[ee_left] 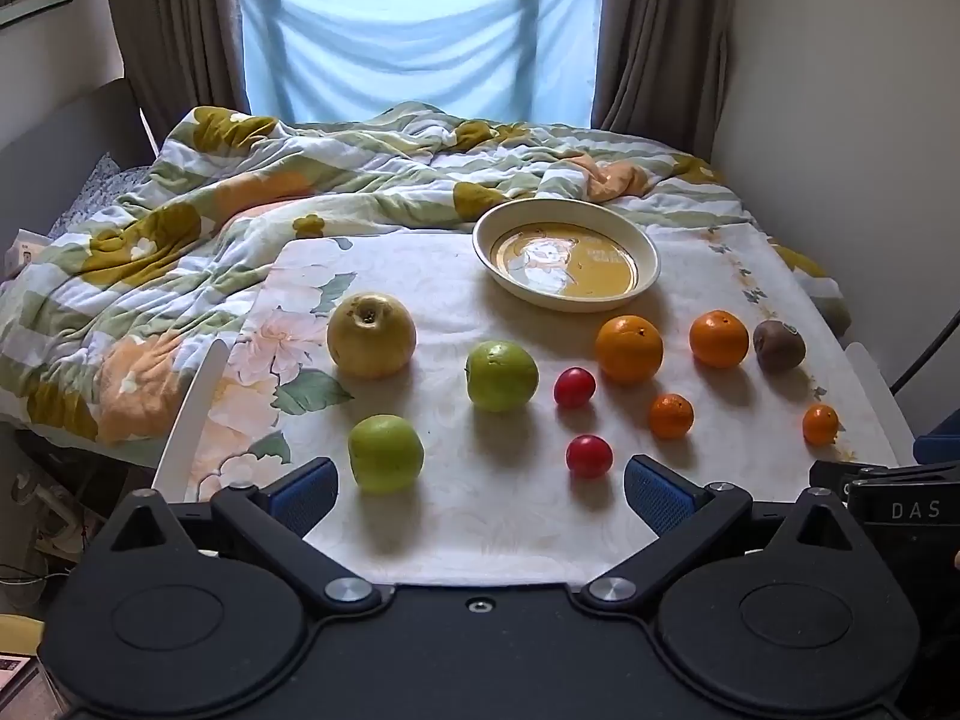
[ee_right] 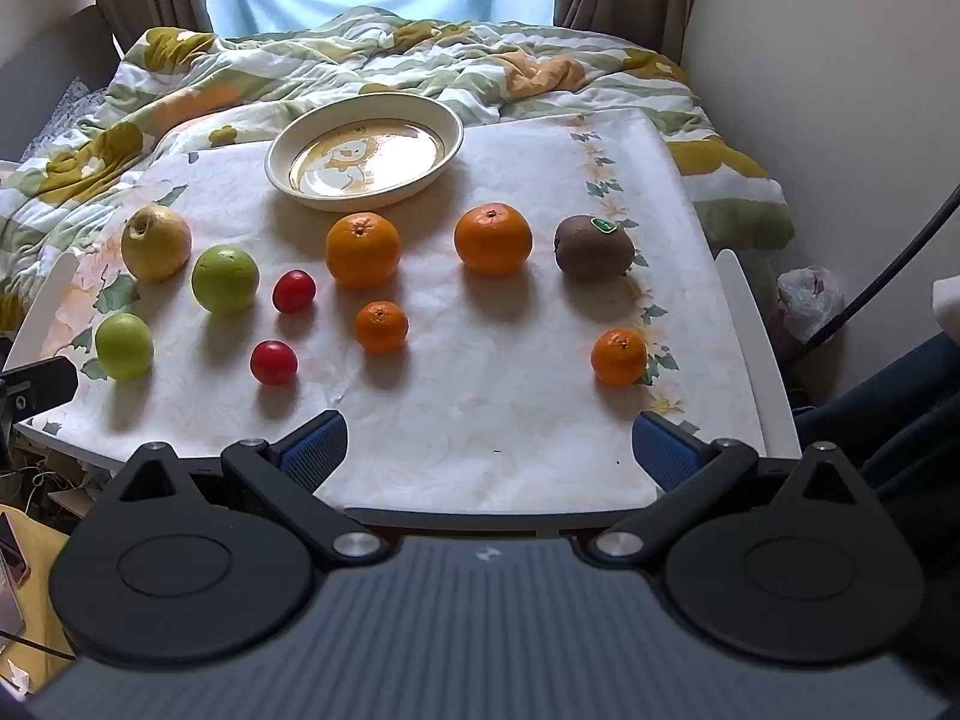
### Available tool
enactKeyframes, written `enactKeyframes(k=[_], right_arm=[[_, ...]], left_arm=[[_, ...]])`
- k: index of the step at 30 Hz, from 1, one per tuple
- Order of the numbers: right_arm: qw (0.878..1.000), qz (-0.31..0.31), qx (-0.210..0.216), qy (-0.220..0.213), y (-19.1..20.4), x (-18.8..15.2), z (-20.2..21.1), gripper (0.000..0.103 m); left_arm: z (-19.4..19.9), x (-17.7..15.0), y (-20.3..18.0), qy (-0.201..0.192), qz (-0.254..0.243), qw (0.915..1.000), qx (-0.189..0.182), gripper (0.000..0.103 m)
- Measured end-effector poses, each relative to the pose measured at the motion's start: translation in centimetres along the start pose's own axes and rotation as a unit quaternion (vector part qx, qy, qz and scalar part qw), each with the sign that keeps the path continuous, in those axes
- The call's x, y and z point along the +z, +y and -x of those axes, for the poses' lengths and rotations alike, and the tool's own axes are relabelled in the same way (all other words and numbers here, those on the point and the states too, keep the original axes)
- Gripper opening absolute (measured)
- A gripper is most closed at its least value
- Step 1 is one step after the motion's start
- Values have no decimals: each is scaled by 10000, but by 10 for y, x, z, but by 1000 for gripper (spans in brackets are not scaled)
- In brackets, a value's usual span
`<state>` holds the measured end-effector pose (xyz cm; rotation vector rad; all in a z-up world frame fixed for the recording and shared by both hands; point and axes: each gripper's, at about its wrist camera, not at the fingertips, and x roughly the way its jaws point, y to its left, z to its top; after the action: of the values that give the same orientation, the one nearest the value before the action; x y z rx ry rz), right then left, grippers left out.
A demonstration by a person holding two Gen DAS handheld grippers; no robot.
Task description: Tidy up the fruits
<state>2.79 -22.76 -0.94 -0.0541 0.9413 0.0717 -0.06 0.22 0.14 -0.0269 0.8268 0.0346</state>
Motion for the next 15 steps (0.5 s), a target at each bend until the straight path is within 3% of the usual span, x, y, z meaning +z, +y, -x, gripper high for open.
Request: enactKeyframes(k=[15], right_arm=[[10000,0,25,-41,2,2,-2,103]], left_arm=[[0,1,1,-23,-25,10000,35,103]])
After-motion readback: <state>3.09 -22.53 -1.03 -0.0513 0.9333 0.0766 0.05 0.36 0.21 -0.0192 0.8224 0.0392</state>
